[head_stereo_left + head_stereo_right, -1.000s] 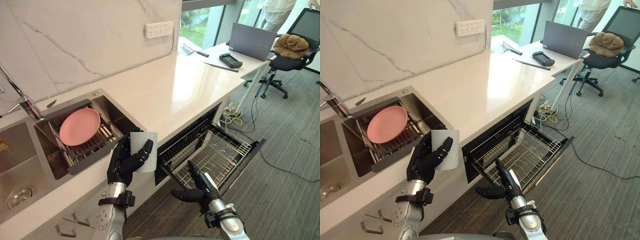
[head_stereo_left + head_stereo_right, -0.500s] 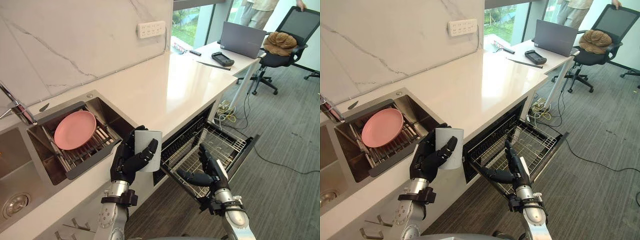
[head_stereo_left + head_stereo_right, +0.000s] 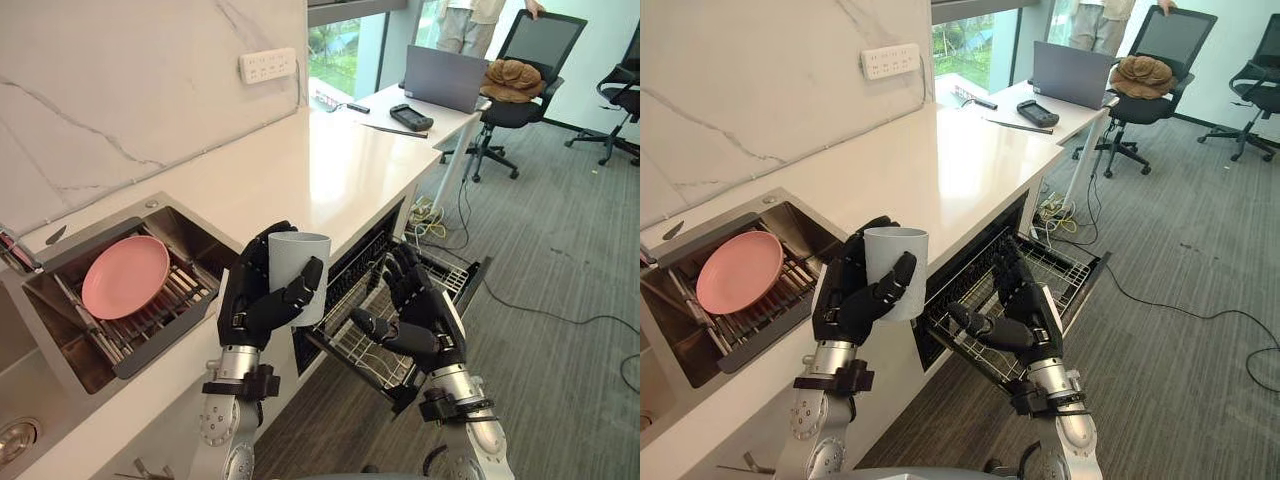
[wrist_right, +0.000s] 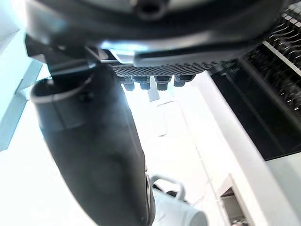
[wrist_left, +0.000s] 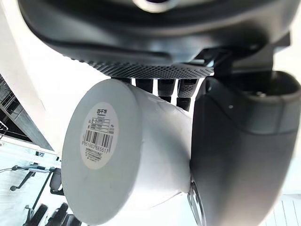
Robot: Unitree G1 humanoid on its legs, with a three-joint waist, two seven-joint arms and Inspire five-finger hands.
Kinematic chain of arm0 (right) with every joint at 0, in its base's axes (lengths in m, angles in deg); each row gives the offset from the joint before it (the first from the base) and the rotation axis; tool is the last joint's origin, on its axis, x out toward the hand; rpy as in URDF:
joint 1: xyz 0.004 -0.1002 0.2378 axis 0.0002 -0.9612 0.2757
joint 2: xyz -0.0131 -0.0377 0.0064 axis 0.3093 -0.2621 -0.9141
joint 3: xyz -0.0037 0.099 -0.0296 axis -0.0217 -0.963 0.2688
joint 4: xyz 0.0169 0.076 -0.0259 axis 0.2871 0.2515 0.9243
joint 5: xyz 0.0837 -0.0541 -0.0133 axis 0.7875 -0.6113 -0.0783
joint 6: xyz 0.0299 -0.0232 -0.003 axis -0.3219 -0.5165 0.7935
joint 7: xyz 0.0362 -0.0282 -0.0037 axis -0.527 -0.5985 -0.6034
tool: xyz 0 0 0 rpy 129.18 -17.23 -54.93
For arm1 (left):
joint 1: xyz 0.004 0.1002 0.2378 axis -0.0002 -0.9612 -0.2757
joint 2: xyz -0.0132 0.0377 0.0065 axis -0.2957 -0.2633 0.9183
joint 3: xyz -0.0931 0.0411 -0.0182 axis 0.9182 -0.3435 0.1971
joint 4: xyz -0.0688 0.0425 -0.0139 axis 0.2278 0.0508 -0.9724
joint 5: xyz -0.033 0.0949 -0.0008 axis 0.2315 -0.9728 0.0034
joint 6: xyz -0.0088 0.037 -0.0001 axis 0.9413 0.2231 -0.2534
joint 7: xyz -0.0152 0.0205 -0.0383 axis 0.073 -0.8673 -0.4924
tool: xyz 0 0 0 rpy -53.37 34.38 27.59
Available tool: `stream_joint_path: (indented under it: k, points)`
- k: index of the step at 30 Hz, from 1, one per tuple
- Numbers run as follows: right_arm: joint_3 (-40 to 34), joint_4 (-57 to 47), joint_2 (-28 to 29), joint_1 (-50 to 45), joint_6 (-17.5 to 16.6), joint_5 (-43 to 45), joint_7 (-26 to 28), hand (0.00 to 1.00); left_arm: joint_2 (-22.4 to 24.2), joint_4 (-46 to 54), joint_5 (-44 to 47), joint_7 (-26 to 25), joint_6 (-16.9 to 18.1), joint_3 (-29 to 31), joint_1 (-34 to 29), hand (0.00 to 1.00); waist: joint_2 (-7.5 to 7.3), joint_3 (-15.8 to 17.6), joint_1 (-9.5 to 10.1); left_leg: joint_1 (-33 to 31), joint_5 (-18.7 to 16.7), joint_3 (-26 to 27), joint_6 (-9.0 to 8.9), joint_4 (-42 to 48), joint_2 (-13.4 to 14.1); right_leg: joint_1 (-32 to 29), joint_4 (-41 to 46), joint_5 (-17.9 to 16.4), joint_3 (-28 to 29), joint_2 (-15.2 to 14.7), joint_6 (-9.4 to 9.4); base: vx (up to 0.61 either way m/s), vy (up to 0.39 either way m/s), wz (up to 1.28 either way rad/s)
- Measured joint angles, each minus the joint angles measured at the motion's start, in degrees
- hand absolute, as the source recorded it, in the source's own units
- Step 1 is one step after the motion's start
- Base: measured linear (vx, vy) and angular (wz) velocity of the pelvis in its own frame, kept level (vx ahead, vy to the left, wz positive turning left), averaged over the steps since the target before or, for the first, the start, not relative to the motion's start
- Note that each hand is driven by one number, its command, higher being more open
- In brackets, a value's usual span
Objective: Walk over to the sink, pick up the cup, carry it to the dishwasher, place the cup inside the dishwasher, then close the dishwasher door
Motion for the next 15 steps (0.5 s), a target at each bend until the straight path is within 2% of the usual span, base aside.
stream_joint_path:
  k: [15]
  points:
    - [2.5,-1.4,0.0,1.6,0.3,8.9,3.9,1.00,-0.2,-1.3,-3.2,1.0,-1.3,-4.4,0.1,0.00,0.05,0.0,0.22,0.1,0.1,-1.0,0.10,-0.6,-0.9,2.2,-4.6,2.1,-0.4,-0.1,0.25,0.00,-0.001,0.01]
